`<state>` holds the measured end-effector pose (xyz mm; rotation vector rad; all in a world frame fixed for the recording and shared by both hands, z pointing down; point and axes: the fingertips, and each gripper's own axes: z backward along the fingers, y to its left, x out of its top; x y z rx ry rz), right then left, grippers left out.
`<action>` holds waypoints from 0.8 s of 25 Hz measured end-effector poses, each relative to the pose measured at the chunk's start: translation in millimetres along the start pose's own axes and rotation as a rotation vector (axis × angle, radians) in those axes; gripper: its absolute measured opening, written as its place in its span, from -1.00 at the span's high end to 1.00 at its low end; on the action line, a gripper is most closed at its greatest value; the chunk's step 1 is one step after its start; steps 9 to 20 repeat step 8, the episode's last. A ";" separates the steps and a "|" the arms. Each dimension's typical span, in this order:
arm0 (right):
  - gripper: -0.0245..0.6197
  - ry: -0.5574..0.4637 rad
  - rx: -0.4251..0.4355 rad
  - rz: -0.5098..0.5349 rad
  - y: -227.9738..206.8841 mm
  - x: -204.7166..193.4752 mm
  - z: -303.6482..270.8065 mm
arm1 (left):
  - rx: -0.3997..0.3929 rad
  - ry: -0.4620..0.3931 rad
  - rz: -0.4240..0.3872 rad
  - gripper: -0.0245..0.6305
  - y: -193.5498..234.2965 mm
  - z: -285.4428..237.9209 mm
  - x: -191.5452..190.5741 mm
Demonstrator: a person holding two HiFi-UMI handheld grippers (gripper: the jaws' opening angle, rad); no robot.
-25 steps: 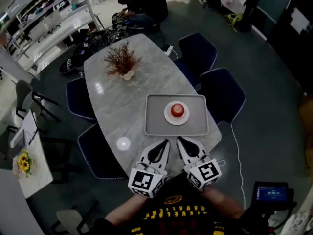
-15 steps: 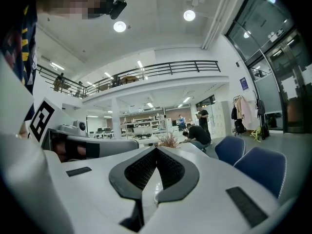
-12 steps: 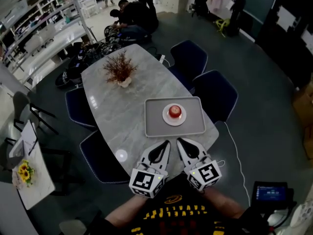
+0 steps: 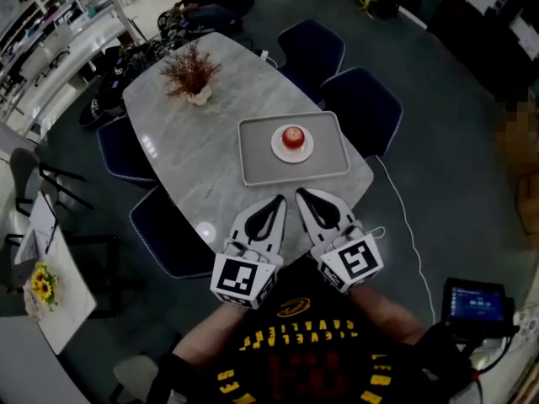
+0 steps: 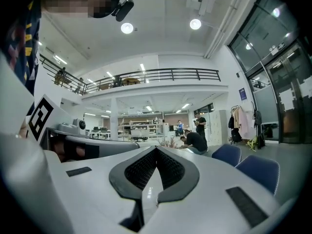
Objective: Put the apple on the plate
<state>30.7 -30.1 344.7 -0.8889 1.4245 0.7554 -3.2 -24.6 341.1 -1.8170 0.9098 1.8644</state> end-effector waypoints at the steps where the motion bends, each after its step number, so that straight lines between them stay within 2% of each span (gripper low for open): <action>1: 0.90 0.003 -0.004 -0.002 0.6 -1.7 2.1 | -0.003 0.008 0.005 0.92 -1.5 1.1 -1.2; 20: 0.90 -0.001 -0.016 -0.014 -12.7 -3.8 7.2 | -0.006 0.025 0.005 0.92 -7.9 -9.8 -7.6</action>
